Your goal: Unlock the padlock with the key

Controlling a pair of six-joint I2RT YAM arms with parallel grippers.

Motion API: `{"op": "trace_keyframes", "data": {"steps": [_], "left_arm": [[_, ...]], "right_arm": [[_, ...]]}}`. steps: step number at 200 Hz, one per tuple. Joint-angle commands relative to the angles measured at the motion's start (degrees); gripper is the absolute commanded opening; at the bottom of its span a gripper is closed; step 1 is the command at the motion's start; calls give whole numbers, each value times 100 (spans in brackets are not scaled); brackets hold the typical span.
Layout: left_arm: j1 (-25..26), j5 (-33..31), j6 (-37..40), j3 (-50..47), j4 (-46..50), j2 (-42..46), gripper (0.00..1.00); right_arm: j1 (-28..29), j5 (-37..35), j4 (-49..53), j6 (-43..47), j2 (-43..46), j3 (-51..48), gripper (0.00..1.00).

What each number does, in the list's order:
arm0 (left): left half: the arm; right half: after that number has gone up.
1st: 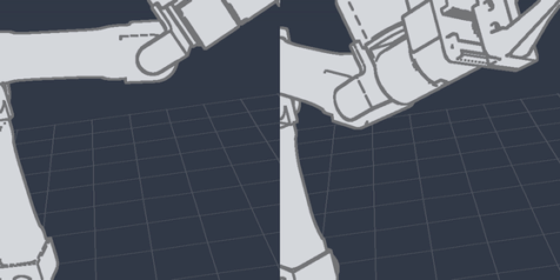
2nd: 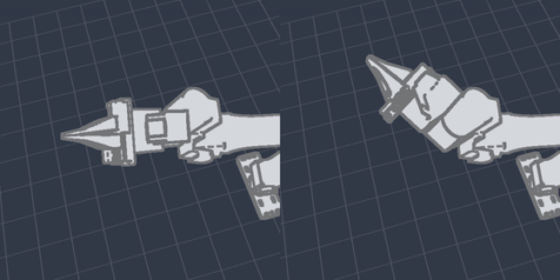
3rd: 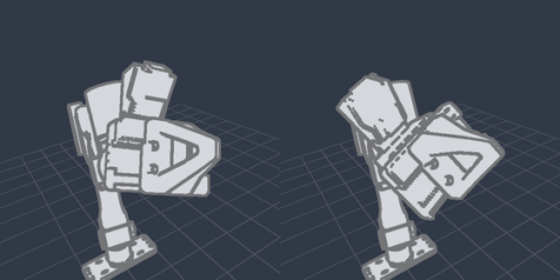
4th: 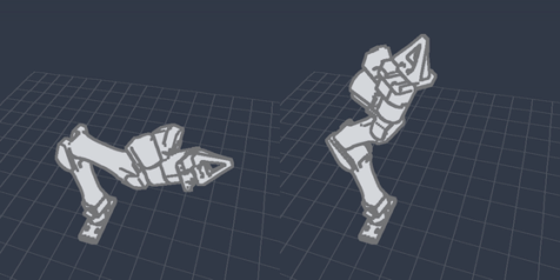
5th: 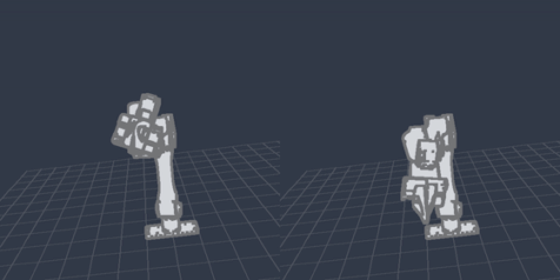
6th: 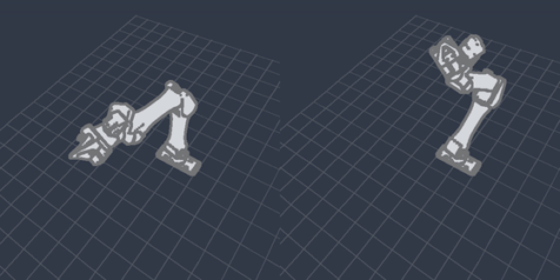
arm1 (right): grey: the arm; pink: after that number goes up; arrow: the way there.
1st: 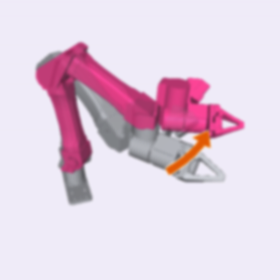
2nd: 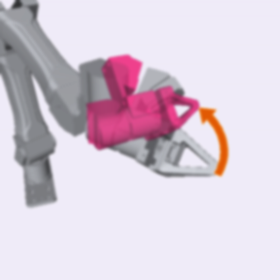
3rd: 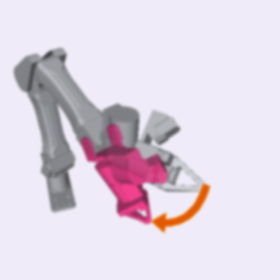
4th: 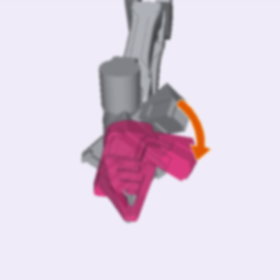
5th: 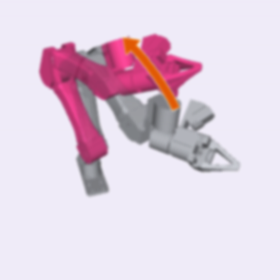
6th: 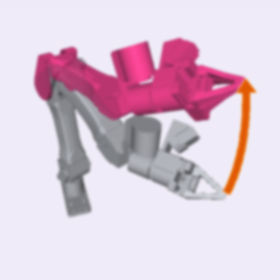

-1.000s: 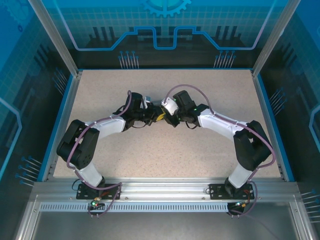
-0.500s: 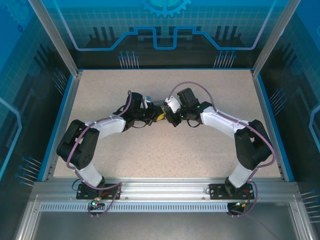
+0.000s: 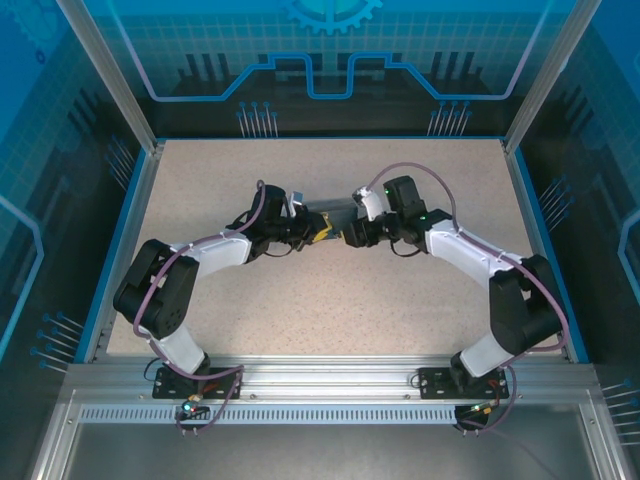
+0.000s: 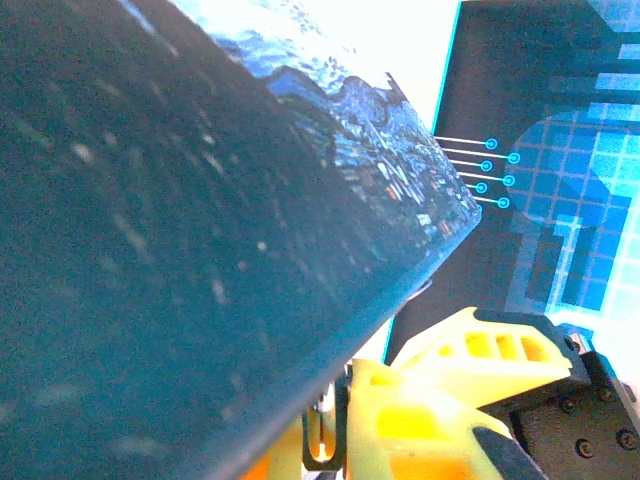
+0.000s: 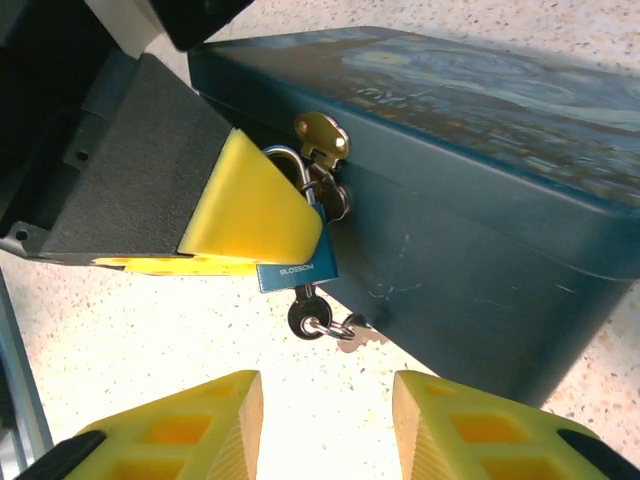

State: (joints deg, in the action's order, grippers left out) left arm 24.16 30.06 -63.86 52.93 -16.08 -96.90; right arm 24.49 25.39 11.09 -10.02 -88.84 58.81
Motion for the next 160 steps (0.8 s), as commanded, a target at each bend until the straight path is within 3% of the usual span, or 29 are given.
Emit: {"op": "trace_keyframes", "data": {"steps": [1, 72, 84, 121, 160], "left_arm": [[1, -26, 462, -179, 112, -87, 0], [34, 116, 817, -383, 9, -507, 0], [33, 97, 891, -397, 64, -548, 5], [36, 21, 1091, -445, 225, -540, 33], [28, -116, 1369, -519, 704, -129, 77]], "right_arm": [[18, 254, -451, -922, 147, -190, 40], [246, -33, -1378, -2286, -368, -622, 39], [295, -72, -1458, -2341, -470, -647, 39], [426, -296, -1616, -2439, -598, -730, 39], [464, -406, -1689, -2444, -440, -809, 45]]}}
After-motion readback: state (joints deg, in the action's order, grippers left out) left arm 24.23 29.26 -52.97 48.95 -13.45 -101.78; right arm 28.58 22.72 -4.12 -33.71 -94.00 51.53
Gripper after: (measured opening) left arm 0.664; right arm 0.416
